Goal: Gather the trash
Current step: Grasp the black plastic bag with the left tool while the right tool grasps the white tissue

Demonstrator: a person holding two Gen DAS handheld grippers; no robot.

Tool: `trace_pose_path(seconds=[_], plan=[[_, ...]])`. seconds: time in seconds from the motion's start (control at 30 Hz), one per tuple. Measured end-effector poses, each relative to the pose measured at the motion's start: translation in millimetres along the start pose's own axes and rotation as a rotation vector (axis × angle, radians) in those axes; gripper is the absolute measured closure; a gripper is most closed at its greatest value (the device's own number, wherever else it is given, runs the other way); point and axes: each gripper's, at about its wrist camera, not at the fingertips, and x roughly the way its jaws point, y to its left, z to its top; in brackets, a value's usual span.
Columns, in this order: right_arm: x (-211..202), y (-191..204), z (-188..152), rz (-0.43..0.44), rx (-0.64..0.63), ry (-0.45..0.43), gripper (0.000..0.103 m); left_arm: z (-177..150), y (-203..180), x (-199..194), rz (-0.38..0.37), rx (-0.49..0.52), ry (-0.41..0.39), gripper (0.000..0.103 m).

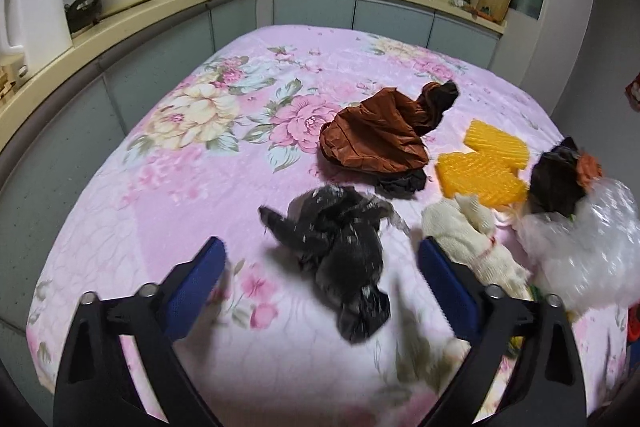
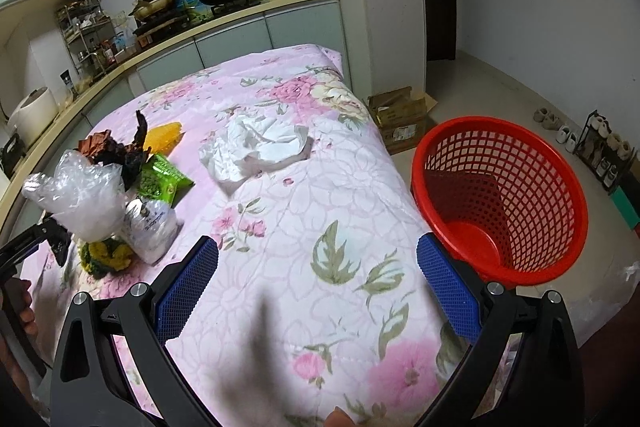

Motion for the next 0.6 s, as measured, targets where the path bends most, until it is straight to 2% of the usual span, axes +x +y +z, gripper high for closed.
trace_pose_path(seconds=[0.1,0.2,0.27,0.4,0.6], plan=[[5,-1,9,0.001,0.002,-0.004,0.007,4,3,9,-0.003,-0.013,0.018,0.028],[16,4,24,0.023,-0.016,0.001,0.007,6,2,17,-0.008,-0.010,0.031,0.046],[27,9,35,0.050,-0.023,0.019,0.007,6,2,20,-0.018,-0.007,0.039,0.062],[55,28,63,0.101,-0.055,0.046,0.007,5,4,17,-0.021,-0.010,0.026,0.069],[98,61,85,0.092,-0.140,0.090,0.007,5,10,5,-0.035,-0.033,-0.001,0.070]])
